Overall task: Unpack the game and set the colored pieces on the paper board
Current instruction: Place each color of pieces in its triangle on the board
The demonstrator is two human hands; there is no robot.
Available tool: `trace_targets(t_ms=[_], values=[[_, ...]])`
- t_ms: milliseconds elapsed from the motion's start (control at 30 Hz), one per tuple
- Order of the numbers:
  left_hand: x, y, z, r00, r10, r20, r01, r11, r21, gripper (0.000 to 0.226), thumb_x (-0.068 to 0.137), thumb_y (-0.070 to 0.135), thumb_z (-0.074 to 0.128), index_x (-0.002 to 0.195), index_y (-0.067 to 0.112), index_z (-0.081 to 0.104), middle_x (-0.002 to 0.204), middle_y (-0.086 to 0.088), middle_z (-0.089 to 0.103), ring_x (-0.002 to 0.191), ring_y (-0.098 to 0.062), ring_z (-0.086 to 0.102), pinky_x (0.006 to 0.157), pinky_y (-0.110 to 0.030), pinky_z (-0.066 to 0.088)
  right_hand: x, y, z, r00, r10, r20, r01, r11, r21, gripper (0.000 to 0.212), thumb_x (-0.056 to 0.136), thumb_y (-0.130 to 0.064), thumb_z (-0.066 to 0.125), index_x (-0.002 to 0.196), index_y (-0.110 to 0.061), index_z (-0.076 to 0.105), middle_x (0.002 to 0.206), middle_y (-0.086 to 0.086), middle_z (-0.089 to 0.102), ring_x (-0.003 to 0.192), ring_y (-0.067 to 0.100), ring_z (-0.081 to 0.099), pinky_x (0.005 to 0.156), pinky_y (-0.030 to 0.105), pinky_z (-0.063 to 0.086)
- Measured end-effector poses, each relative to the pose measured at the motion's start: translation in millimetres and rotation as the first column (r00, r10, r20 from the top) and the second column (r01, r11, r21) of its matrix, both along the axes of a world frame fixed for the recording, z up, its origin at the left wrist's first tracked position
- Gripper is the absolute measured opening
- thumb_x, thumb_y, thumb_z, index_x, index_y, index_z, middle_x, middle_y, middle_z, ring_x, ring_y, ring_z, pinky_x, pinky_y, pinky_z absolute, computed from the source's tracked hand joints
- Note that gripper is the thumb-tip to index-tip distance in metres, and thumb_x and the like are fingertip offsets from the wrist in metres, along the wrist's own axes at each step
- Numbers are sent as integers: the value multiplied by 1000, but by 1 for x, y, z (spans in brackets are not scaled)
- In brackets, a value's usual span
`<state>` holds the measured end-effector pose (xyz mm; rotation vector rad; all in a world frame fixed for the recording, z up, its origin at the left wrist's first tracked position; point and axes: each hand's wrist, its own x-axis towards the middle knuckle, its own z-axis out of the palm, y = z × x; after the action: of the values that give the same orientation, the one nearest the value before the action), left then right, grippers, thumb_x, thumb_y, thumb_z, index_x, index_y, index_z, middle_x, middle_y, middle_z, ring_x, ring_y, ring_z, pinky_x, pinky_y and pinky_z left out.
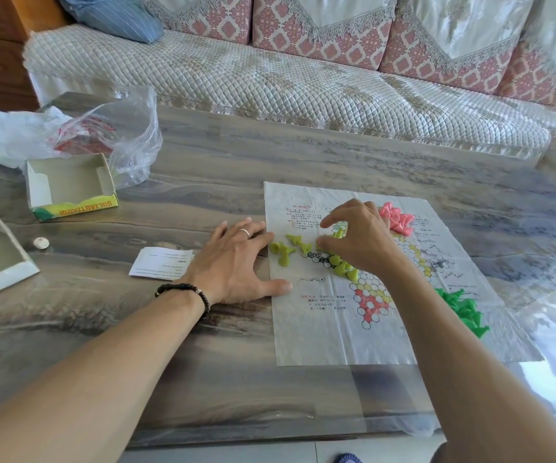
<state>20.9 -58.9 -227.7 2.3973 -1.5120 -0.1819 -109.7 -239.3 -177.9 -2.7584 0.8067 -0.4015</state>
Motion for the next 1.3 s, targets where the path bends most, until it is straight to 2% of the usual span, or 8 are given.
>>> trace_targets(t_ms=[167,333,700,833,933,1100,1233,1300], values=[[-1,1,2,1000,-4,1,4,1000,12,111,56,91,34,147,27,32,158,4,20,147,-13,6,120,-43,3,8,10,1,997,77,-29,-80,989,-122,27,80,-51,67,91,-27,74,118,-11,55,118,16,37,89,36,19],[-2,0,2,1000,7,-12,-7,1000,9,112,54,90,34,147,27,33,158,6,20,147,-11,6,120,-42,3,18,21,-5,976,122,-180,-154,972,-176,22,79,-47,69,88,-27,74,119,-11,56,123,15,35,108,48,19],[-3,2,4,1000,4,-10,-3,999,38,108,58,89,35,148,30,29,159,7,17,147,-10,3,120,-41,0,5,16,10,974,148,170,-137,988,-70,23,90,-23,57,110,-30,67,87,-18,63,101,12,52,99,38,24],[-2,1,3,1000,5,-3,-5,999,35,113,53,91,29,148,30,28,159,8,16,147,-10,3,120,-41,0,-3,11,17,967,104,231,-117,992,44,12,87,-23,63,95,-27,71,79,-23,63,91,5,64,96,38,43],[-2,1,2,1000,3,-5,-3,999,35,114,53,92,29,148,30,28,159,8,16,147,-10,2,120,-41,0,-10,8,21,968,78,238,-109,987,120,8,87,-17,65,92,-20,71,81,-13,70,84,-2,65,74,7,47],[-2,1,2,1000,8,-15,-8,1000,26,113,52,92,31,148,31,29,159,8,17,147,-9,3,120,-40,0,-19,9,20,984,69,166,-82,994,73,6,86,-16,67,91,-15,71,86,-7,71,80,3,63,74,-6,32],[-2,1,2,1000,7,-17,-6,1000,12,113,52,91,32,147,30,31,159,7,19,147,-10,5,120,-40,0,-22,10,16,989,104,107,-109,993,39,8,85,-22,69,92,-19,72,97,-8,66,85,8,54,82,27,41],[-2,1,2,1000,6,-18,-5,1000,4,112,52,91,33,146,30,33,158,7,20,147,-10,5,120,-40,1,-21,9,13,991,105,83,-107,994,22,8,85,-24,70,92,-21,73,97,-5,62,91,12,51,79,28,36]])
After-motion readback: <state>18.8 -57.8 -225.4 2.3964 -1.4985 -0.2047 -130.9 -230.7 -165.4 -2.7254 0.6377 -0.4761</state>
